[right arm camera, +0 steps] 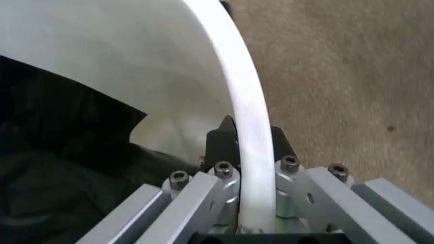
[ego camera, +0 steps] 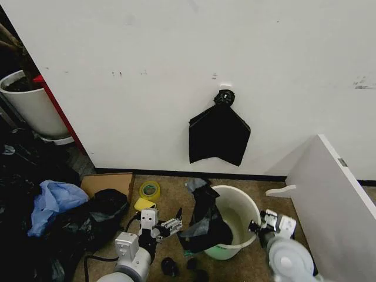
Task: Place the garbage bag over the trash bin.
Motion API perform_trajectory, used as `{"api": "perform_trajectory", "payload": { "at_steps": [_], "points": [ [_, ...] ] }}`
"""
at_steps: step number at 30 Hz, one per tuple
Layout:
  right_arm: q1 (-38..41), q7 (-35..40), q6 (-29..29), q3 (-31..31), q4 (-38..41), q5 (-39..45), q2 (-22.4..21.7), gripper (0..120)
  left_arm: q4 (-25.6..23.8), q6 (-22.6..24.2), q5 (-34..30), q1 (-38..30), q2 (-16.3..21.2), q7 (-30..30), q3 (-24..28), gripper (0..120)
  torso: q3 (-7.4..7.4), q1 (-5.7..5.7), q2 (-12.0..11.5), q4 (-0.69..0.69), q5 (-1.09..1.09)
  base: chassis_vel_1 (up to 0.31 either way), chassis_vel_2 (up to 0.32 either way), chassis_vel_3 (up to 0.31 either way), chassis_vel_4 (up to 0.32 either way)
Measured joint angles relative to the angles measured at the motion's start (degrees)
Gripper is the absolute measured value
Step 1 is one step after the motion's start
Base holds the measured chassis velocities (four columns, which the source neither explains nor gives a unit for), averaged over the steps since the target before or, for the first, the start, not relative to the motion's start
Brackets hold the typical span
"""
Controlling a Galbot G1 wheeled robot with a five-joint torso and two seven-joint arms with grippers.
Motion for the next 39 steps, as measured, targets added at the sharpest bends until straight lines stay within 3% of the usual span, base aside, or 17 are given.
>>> {"api": "perform_trajectory", "payload": {
  "at_steps": [5, 10, 16, 18, 24, 28, 30, 34, 37, 39],
  "points": [
    [-2.4, -2.4, 3.2, 0.2, -0.8, -2.8, 2.3, 0, -0.9, 0.0, 0.6, 1.0, 0.1, -0.1, -0.2, 100, 0.00, 0.00, 0.0, -0.01, 0.01, 0.000, 0.000, 0.000, 0.000],
    [-4.1, -3.7, 2.7, 0.2, -0.4, -6.6, 1.5, 2, -1.3, 0.0, 0.7, 1.4, 0.1, -0.2, -0.4, 100, 0.00, 0.00, 0.0, -0.01, 0.00, 0.000, 0.000, 0.000, 0.000],
    [-7.7, -2.9, 1.9, 1.0, 7.4, -9.6, 0.2, 28, -0.3, 0.0, 0.7, 0.8, 0.0, -0.2, -1.2, 100, 0.00, 0.00, 0.0, -0.01, 0.01, 0.000, 0.000, 0.000, 0.000],
    [-8.3, -2.2, 1.6, 1.1, 9.5, -10.0, 0.2, 31, 0.2, -0.1, 0.7, 0.5, 0.0, -0.2, -1.4, 100, 0.00, 0.00, 0.0, -0.02, 0.00, 0.000, 0.000, 0.000, 0.000],
    [-9.5, -3.8, 0.5, 0.3, 20.2, -17.5, 0.1, 54, 5.2, -0.7, -1.3, -2.5, 0.1, -0.2, -4.6, 100, 0.00, 0.00, 0.0, -0.01, -0.01, 0.000, 0.000, 0.000, 0.000],
    [-8.1, -11.6, 0.5, -0.4, 20.1, -23.8, -0.5, 67, 7.2, -0.8, -2.8, -3.6, 0.5, -0.1, -6.7, 100, 0.00, 0.00, 0.0, -0.01, 0.00, 0.000, 0.000, 0.000, 0.000],
    [-7.0, -19.9, -0.3, -1.4, 18.2, -27.5, -1.7, 78, 9.2, -0.9, -4.3, -4.8, 0.9, 0.2, -9.0, 100, 0.00, 0.00, 0.0, 0.00, 0.00, 0.000, 0.000, 0.000, 0.000],
    [-5.7, -24.1, -1.6, -3.1, 16.9, -29.3, -2.1, 88, 11.0, -1.0, -5.9, -5.8, 1.2, 0.7, -10.6, 100, 0.00, 0.00, 0.0, -0.01, 0.00, 0.000, 0.000, 0.000, 0.000],
    [-1.5, -25.6, -6.0, -8.9, 13.4, -35.2, -1.7, 99, 13.6, -1.0, -8.1, -6.9, 1.7, 1.8, -12.1, 100, 0.00, 0.00, 0.0, 0.00, 0.00, 0.000, 0.000, 0.000, 0.000],
    [-1.3, -25.6, -6.3, -9.2, 13.1, -35.6, -1.7, 99, 13.7, -1.1, -8.1, -6.9, 1.7, 1.9, -12.1, 100, 0.00, 0.00, 0.0, 0.00, 0.00, 0.000, 0.000, 0.000, 0.000]
  ]
}}
